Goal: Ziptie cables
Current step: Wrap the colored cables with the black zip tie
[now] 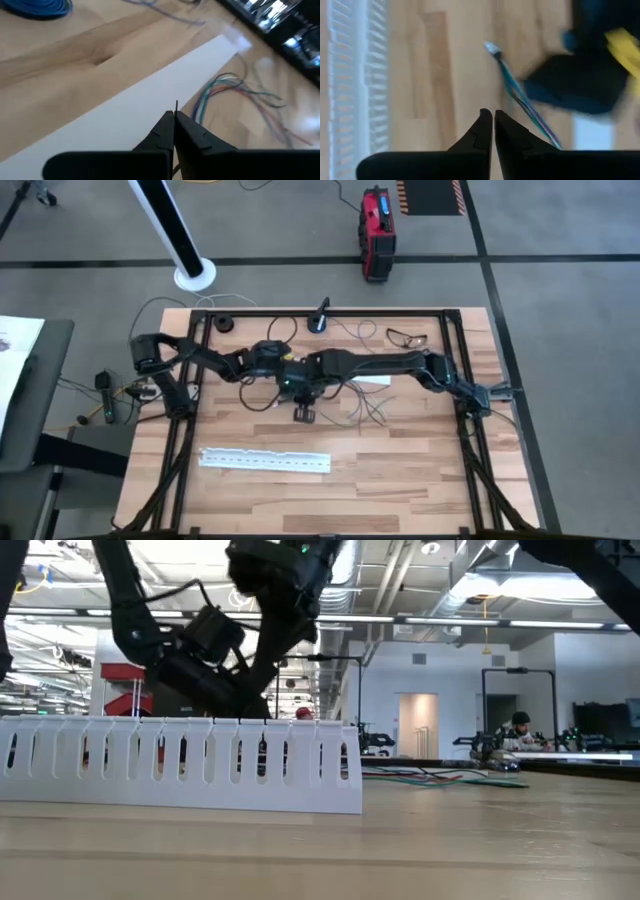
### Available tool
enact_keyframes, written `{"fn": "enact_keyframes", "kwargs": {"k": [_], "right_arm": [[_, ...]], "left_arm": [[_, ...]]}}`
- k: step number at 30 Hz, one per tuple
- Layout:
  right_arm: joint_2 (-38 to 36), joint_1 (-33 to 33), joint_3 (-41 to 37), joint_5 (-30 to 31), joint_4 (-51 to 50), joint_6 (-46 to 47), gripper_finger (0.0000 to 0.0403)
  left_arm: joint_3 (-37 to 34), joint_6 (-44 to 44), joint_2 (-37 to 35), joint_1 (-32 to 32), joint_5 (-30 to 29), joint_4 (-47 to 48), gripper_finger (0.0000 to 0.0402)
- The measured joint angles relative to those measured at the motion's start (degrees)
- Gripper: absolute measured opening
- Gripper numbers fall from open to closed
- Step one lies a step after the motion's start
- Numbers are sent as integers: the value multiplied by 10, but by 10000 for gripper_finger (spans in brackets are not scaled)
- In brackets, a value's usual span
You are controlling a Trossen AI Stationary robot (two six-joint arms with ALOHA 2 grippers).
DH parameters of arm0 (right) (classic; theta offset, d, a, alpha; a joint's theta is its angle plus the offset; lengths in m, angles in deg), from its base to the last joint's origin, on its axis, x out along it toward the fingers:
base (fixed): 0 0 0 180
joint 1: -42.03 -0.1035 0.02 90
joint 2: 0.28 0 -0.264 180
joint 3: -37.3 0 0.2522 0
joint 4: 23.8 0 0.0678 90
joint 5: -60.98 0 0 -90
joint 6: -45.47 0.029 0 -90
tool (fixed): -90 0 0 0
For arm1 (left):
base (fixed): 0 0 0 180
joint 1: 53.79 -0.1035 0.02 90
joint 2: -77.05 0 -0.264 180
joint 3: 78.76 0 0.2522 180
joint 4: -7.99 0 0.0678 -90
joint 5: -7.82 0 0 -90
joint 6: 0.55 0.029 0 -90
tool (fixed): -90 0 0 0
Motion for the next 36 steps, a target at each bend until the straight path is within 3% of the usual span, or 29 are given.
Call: {"fn": "enact_keyframes", "kwargs": {"k": [8,20,28,36], "right_arm": [[57,-5,0,-68,25,-53,34],[63,9,17,-121,77,-187,74],[62,9,57,-121,156,-191,103],[60,2,57,-121,116,-124,104]], "left_arm": [[41,14,95,0,58,-8,0],[43,86,105,-19,60,-6,0],[43,86,106,-53,94,-18,0],[43,85,105,-59,165,-28,0]]}}
